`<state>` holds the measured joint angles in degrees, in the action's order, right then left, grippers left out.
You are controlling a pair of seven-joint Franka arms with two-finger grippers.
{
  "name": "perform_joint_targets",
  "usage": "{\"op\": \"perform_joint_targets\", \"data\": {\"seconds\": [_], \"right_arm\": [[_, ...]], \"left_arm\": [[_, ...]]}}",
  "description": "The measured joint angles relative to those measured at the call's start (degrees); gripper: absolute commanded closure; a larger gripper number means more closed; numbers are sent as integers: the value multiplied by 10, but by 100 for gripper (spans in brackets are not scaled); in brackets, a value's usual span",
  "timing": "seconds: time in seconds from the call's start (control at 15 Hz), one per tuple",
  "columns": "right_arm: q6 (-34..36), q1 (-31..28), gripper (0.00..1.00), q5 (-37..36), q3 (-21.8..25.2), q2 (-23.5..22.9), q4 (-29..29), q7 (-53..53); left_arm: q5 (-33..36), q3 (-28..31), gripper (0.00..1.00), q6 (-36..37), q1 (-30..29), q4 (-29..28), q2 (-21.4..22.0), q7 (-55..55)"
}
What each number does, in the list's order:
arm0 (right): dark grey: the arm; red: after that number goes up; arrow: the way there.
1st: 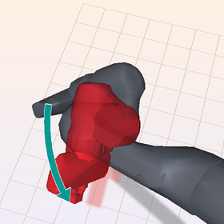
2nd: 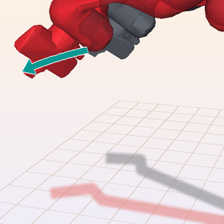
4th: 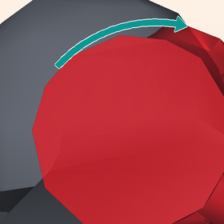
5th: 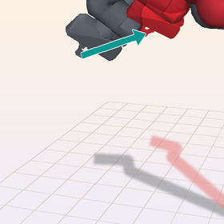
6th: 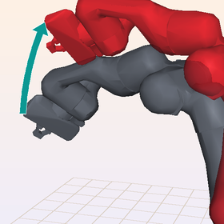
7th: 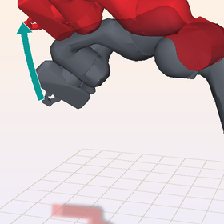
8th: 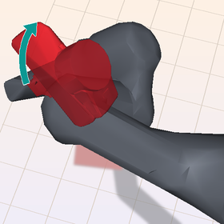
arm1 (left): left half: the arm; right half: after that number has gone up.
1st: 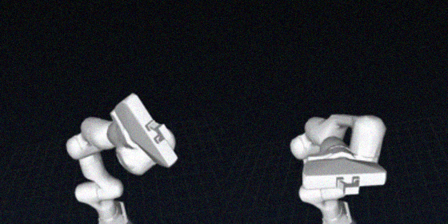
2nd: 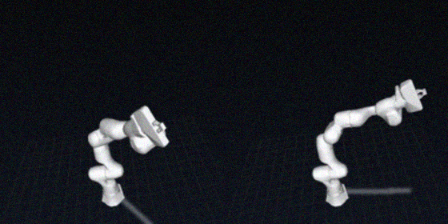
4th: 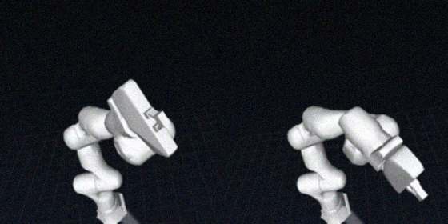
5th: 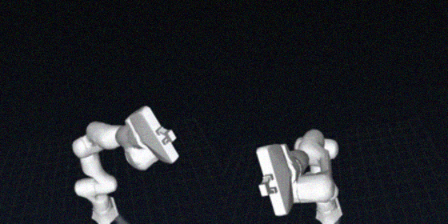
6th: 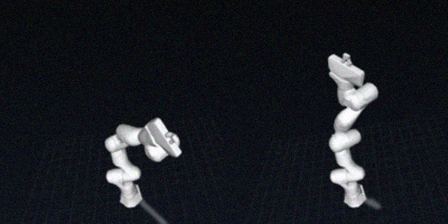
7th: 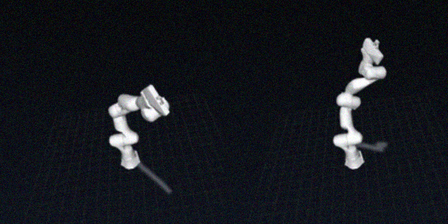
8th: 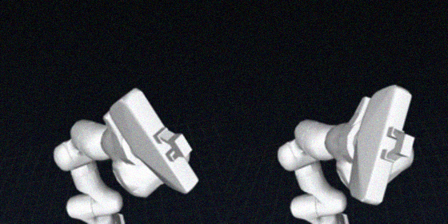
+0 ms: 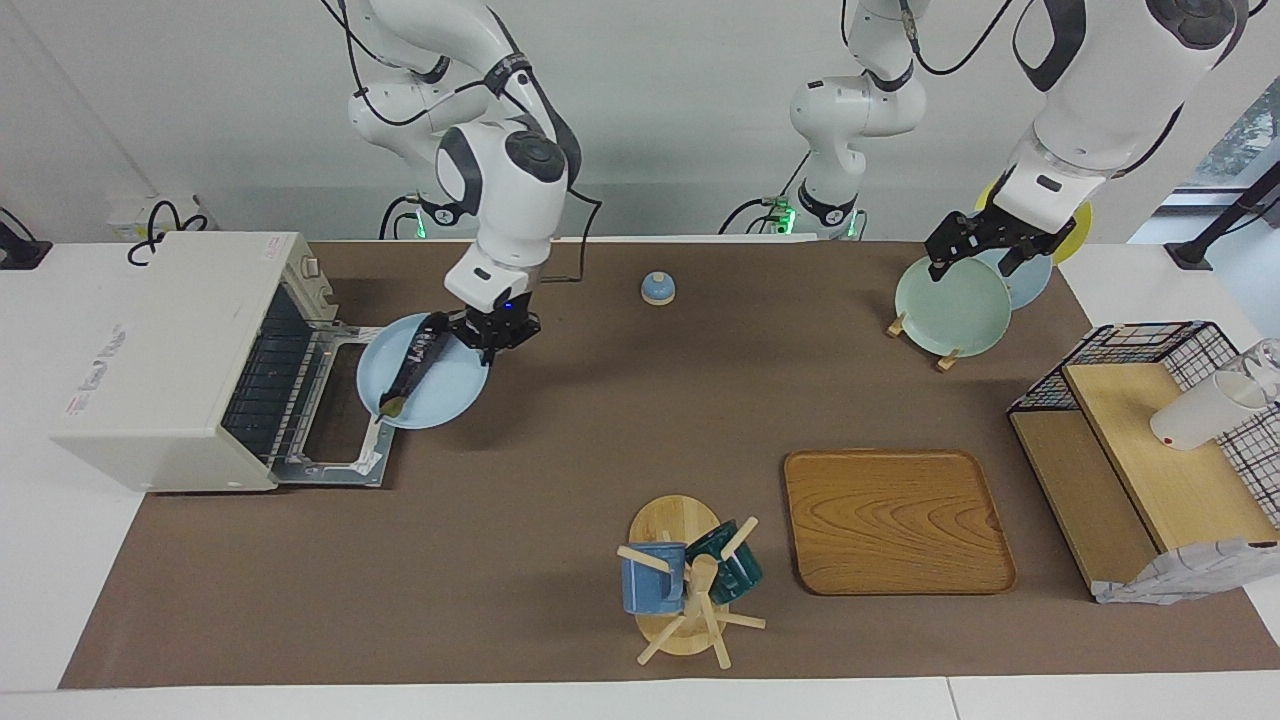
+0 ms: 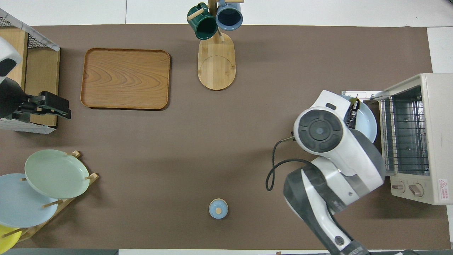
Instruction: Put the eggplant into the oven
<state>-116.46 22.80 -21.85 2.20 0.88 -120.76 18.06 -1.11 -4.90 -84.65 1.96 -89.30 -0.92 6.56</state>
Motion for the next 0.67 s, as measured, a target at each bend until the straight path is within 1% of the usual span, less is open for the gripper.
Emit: {"op": "perform_joint_targets", "data": {"seconds": [0.2, 0.4, 0.53, 0.67], "right_arm": [[5, -87, 100, 29, 1, 25, -21, -108], [1, -179, 100, 61, 4, 30, -29, -226], [-36, -214, 100, 67, 5, 34, -54, -262], [-93, -233, 100, 68, 6, 41, -98, -287]], "left_arm": [[0, 0, 0, 0, 0, 0, 0, 0], [0, 0, 0, 0, 0, 0, 0, 0], [0, 0, 0, 0, 0, 0, 0, 0], [0, 0, 0, 0, 0, 0, 0, 0]]}}
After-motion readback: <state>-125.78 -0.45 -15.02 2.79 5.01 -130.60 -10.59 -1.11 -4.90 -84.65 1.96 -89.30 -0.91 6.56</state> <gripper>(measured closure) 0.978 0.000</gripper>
